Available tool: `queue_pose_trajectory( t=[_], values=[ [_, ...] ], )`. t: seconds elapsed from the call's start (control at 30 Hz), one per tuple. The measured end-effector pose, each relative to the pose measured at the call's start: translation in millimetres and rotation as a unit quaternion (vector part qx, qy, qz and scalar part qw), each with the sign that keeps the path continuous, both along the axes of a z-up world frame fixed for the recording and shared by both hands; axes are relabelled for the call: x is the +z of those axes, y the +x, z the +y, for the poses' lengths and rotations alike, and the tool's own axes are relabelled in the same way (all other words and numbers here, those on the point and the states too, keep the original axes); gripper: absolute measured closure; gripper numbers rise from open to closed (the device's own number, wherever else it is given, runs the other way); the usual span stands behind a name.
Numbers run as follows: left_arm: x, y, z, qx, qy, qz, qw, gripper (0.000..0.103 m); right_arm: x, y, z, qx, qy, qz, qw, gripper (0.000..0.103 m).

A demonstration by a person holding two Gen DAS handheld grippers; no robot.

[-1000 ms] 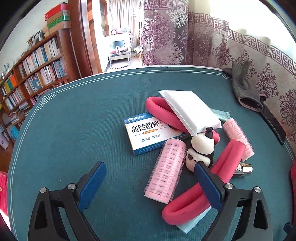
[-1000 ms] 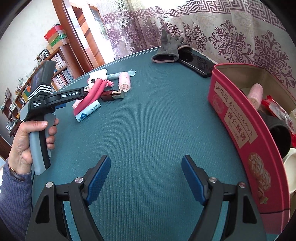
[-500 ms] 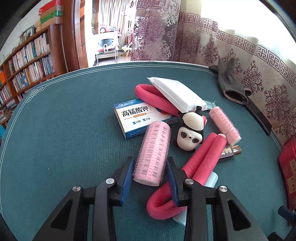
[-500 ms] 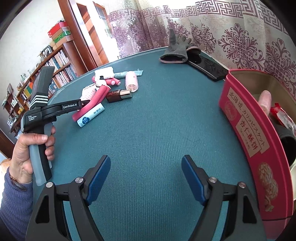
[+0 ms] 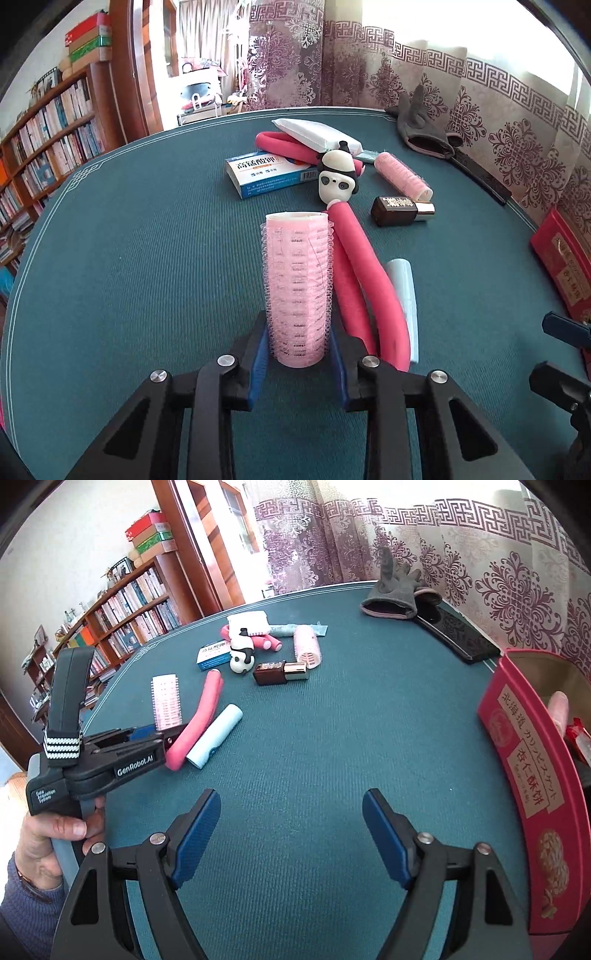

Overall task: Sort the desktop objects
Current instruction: 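Grasp a pink hair roller with the left tool, then grasp the light-blue tube with the right tool while the left tool holds the roller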

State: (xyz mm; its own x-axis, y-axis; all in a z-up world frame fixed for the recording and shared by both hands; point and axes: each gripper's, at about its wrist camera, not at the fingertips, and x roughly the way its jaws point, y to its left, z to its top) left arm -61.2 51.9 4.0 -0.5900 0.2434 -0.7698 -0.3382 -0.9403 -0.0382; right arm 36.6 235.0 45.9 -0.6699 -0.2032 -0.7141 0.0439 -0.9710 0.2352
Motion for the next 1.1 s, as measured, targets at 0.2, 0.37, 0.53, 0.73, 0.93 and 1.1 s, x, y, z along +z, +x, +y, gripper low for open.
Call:
queue_pose_trajectory(
  t=[0.2,0.37,0.53,0.73,0.93,1.1],
  values=[
    [1.8,4.4,-13.9,0.026,0.024,-0.014,0.9993,0.072,-5.0,-5.7,-22.4,0.036,0.001,-0.003,0.999,0.020],
    [3.8,-19.0,-12.1,0.060,0.026,-0.011,0.9978,0.072,-8.0,-10.7,-27.8,0.037,-0.002,-0.010,0.999,0.020],
    [1.1,-19.7,-8.5,0.058,0.016,0.006,0.9981,0.072,-9.9,-14.5,-28.9,0.034,-0.001,-0.016,0.999,0.020],
    [4.7,-12.6,-25.7,0.077,0.025,0.013,0.9967,0.072,-7.4,-32.9,-34.1,0.038,-0.013,-0.016,0.999,0.020],
    [0.4,-19.1,-44.9,0.103,0.020,0.011,0.9944,0.072,-14.2,-50.9,-56.7,0.062,-0.008,-0.027,0.998,0.020],
    [0.1,-18.2,-44.6,0.099,0.017,0.015,0.9948,0.072,-18.5,-71.5,-66.6,0.022,0.044,-0.026,0.998,0.048]
  ],
)
